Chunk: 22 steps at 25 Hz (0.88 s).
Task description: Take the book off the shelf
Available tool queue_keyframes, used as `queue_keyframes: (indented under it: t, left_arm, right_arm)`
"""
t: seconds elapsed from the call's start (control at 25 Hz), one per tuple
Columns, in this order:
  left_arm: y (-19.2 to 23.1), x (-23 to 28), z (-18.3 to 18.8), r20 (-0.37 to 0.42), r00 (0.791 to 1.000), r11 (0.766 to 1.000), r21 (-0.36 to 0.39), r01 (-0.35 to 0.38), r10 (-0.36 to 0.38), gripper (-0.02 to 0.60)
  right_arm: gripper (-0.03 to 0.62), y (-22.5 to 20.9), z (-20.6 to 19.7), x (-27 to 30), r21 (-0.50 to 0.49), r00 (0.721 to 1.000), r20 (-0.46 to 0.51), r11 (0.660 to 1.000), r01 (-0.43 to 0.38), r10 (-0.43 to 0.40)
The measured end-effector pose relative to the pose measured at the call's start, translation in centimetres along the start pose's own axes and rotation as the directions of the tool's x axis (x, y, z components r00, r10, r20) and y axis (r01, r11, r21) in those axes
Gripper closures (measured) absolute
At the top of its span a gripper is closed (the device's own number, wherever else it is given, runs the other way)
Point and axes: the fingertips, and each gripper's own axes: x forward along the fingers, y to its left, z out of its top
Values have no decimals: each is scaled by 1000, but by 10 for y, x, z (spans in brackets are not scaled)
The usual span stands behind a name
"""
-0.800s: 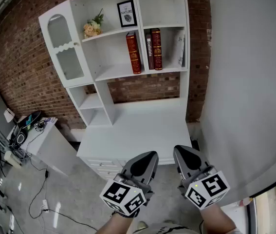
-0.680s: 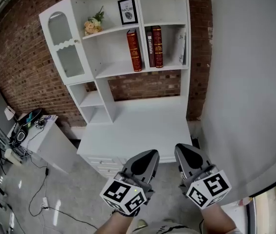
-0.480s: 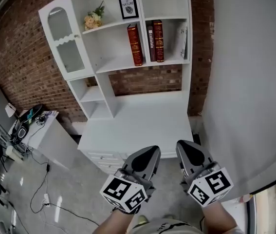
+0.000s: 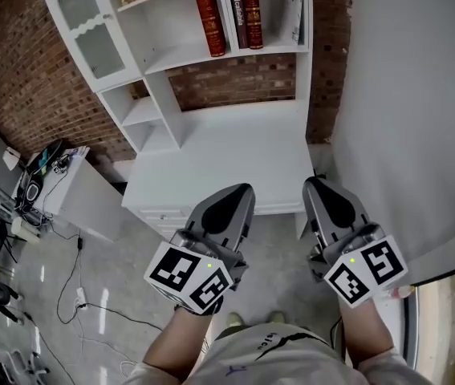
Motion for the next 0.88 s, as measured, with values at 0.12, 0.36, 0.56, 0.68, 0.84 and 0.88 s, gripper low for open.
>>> queue_keyframes:
  t: [0.12, 0.36, 0.56, 0.68, 0.84, 0.88]
  left_arm:
    - [-3, 7, -5, -8, 1000, 1000, -3, -3, 3, 572]
    - [-8, 16, -17, -29, 1000, 1000, -14, -6, 6, 572]
    - [-3, 27, -20, -27, 1000, 1000, -6, -3, 2, 572]
    - [4, 36, -25, -27, 1000, 1000, -4, 7, -7, 571]
    - [19, 52, -31, -26, 999, 1000, -15, 22, -23, 571]
    - [25, 58, -32, -27, 999, 999, -15, 28, -28, 571]
  right_arm:
    - [576, -9, -2, -3, 3, 1000, -7, 1000, 7, -7]
    - [576, -20, -8, -7, 21, 1000, -16, 1000, 5, -4]
    - [576, -26, -8, -1, 23, 1000, 2, 1000, -12, 12]
    - [576, -33, -16, 8, 22, 1000, -4, 1000, -7, 7]
    - [576, -40, -27, 26, 5, 1000, -20, 1000, -6, 6]
    - [576, -43, -27, 32, -2, 1000, -19, 1000, -6, 6]
